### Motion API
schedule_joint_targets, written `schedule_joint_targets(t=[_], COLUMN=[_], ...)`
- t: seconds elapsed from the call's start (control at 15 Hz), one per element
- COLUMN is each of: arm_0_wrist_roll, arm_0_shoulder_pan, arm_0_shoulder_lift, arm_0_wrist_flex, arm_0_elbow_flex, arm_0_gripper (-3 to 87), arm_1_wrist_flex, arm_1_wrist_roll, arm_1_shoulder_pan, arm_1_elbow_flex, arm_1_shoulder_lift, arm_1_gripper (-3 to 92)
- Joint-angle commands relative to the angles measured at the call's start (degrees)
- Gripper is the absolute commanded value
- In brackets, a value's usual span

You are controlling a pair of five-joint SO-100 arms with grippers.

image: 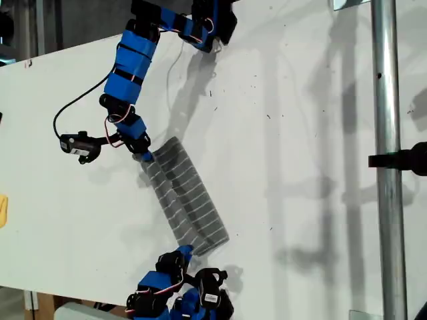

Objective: Grasp corners of a towel and fold twice.

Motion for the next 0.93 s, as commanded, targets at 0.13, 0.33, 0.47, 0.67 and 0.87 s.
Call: schedule_joint_targets(t=[0.13,0.33,0.47,0.67,0.87], arm_0_wrist_roll=[-2.20,-7.38,-9.76,-9.49,-8.88], arm_0_shoulder_pan=[2.81,6.59,8.44,8.88,9.32], arm_0_shoulder_lift=[6.59,9.32,10.28,10.02,10.20], arm_0_wrist_flex=[-8.53,-17.05,-21.53,-26.19,-28.39], arm_0_elbow_flex=[10.99,20.83,25.31,28.56,30.67], arm_0_gripper=[-2.8,-2.7,-2.7,-2.7,13.1], arm_1_wrist_flex=[1.14,-2.11,-5.45,-8.17,-8.26], arm_1_wrist_roll=[-0.79,1.23,2.46,2.55,2.99], arm_1_shoulder_pan=[1.67,-0.26,-0.44,-0.35,-0.70], arm_1_elbow_flex=[1.14,9.32,14.59,13.97,10.37], arm_1_shoulder_lift=[2.11,1.76,-0.70,-7.29,-12.13], arm_1_gripper=[-0.3,-0.3,-0.3,-0.3,-0.3])
